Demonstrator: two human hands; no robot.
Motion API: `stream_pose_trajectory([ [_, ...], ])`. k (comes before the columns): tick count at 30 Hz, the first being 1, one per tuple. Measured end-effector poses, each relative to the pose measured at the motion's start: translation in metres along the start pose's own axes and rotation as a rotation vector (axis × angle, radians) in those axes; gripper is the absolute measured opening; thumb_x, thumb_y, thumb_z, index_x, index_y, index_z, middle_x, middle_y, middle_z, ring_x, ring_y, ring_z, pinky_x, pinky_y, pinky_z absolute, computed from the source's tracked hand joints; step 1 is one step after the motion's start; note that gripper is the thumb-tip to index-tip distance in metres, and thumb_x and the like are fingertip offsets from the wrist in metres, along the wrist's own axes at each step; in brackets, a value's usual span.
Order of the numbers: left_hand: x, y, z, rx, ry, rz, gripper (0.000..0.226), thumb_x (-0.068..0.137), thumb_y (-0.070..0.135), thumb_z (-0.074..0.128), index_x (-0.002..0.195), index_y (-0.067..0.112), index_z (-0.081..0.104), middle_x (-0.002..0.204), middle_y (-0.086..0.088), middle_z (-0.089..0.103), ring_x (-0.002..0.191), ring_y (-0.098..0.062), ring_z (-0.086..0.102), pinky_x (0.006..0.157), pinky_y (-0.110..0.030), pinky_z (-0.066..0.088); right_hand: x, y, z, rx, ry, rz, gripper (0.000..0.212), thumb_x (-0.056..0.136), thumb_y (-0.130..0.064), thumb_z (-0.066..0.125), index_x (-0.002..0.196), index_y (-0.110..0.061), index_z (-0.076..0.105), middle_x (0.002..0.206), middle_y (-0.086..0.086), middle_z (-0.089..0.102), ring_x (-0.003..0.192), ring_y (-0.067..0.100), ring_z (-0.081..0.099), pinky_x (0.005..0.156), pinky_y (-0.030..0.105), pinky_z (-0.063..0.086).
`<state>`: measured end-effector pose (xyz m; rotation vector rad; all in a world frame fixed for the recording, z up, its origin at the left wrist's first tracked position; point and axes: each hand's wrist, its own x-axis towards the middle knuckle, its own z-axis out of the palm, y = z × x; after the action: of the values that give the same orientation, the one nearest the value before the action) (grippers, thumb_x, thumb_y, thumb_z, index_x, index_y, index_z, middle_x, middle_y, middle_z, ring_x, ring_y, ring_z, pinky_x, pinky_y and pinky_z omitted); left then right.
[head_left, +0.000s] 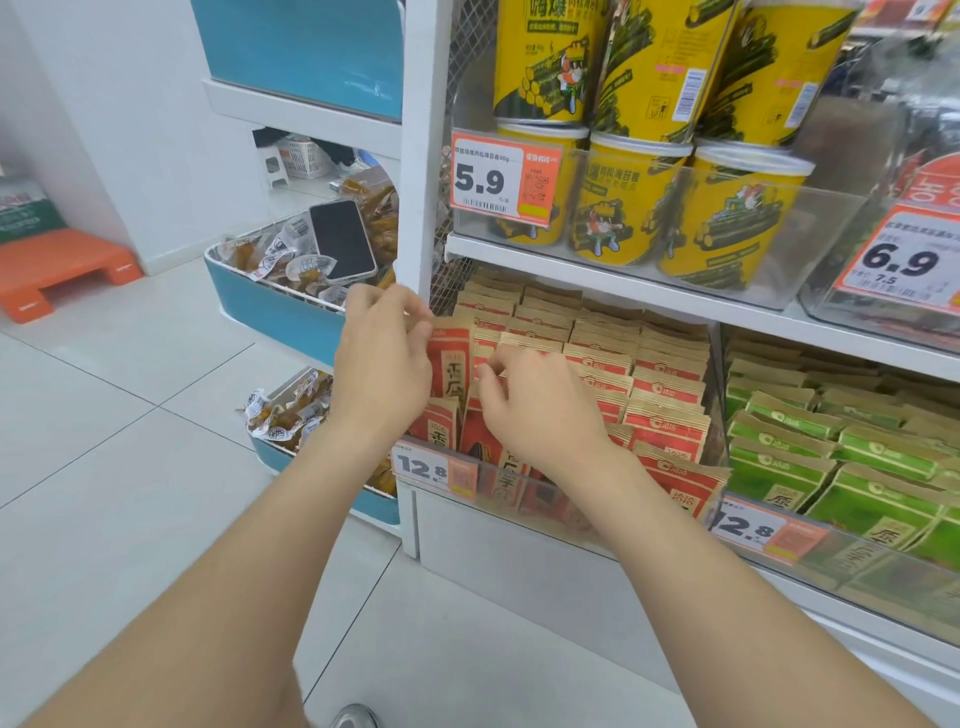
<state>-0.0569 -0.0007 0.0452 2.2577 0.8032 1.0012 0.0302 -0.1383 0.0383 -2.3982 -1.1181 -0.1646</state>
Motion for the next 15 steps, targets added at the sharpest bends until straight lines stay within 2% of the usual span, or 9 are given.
stream_pose_trajectory([
  [3, -0.005, 0.008, -0.006, -0.079, 0.142, 0.070, 0.011, 0.109, 0.009, 0.051, 0.115, 0.013, 0.059, 0.122, -0.001, 0.048, 0.098, -0.003, 0.039, 0.085, -0.024, 0.035, -0.009, -0.002, -0.004, -0.025, -0.082, -0.072, 0.051, 0.111, -0.037, 0.041, 0.066, -0.018, 0.055, 0.062, 0.003, 0.057, 0.055, 0.023, 0.056, 0.048, 0.029, 0.031],
  [5, -0.008, 0.013, -0.009, -0.110, 0.225, 0.143, 0.012, 0.108, 0.005, 0.051, 0.114, 0.011, 0.059, 0.119, -0.003, 0.052, 0.095, 0.001, 0.040, 0.085, -0.024, 0.039, -0.015, -0.004, -0.008, -0.044, -0.094, -0.128, 0.053, 0.112, -0.035, 0.042, 0.062, -0.019, 0.050, 0.059, 0.000, 0.051, 0.051, 0.019, 0.050, 0.048, 0.029, 0.029],
  [7, -0.010, 0.018, -0.012, -0.144, 0.287, 0.213, 0.014, 0.107, 0.002, 0.050, 0.113, 0.010, 0.059, 0.117, -0.006, 0.055, 0.098, 0.008, 0.043, 0.087, -0.017, 0.040, -0.020, -0.003, -0.012, -0.029, -0.076, -0.151, 0.053, 0.111, -0.035, 0.044, 0.060, -0.020, 0.047, 0.056, -0.001, 0.048, 0.050, 0.018, 0.047, 0.049, 0.031, 0.027],
  [9, -0.012, 0.026, -0.015, -0.195, 0.339, 0.277, 0.016, 0.106, 0.000, 0.048, 0.113, 0.009, 0.059, 0.117, -0.008, 0.055, 0.104, 0.005, 0.047, 0.091, -0.018, 0.042, -0.022, 0.001, -0.017, -0.017, -0.009, -0.133, 0.049, 0.109, -0.034, 0.047, 0.062, -0.019, 0.051, 0.054, -0.002, 0.050, 0.050, 0.019, 0.049, 0.056, 0.034, 0.034],
  [11, -0.013, 0.034, -0.017, -0.265, 0.391, 0.342, 0.016, 0.107, -0.002, 0.047, 0.116, 0.005, 0.058, 0.118, -0.012, 0.055, 0.107, -0.013, 0.053, 0.092, -0.027, 0.046, -0.022, 0.006, -0.022, 0.023, 0.131, -0.095, 0.032, 0.106, -0.032, 0.052, 0.079, -0.019, 0.061, 0.064, -0.004, 0.060, 0.061, 0.022, 0.059, 0.068, 0.039, 0.047],
  [13, -0.015, 0.043, -0.019, -0.341, 0.429, 0.385, 0.015, 0.110, 0.000, 0.044, 0.119, 0.000, 0.056, 0.118, -0.014, 0.056, 0.107, -0.021, 0.055, 0.093, -0.031, 0.047, -0.023, 0.008, -0.030, 0.225, 0.278, -0.059, 0.009, 0.103, -0.031, 0.060, 0.104, -0.022, 0.058, 0.091, -0.007, 0.067, 0.085, 0.018, 0.065, 0.078, 0.039, 0.052],
  [15, -0.018, 0.055, -0.020, -0.398, 0.445, 0.397, 0.015, 0.114, 0.005, 0.041, 0.119, -0.001, 0.053, 0.115, -0.013, 0.056, 0.103, -0.021, 0.056, 0.090, -0.030, 0.046, -0.026, 0.007, -0.039, 0.460, 0.329, -0.070, 0.029, 0.101, -0.030, 0.066, 0.125, -0.025, 0.051, 0.118, -0.008, 0.062, 0.109, 0.012, 0.062, 0.090, 0.025, 0.049],
])
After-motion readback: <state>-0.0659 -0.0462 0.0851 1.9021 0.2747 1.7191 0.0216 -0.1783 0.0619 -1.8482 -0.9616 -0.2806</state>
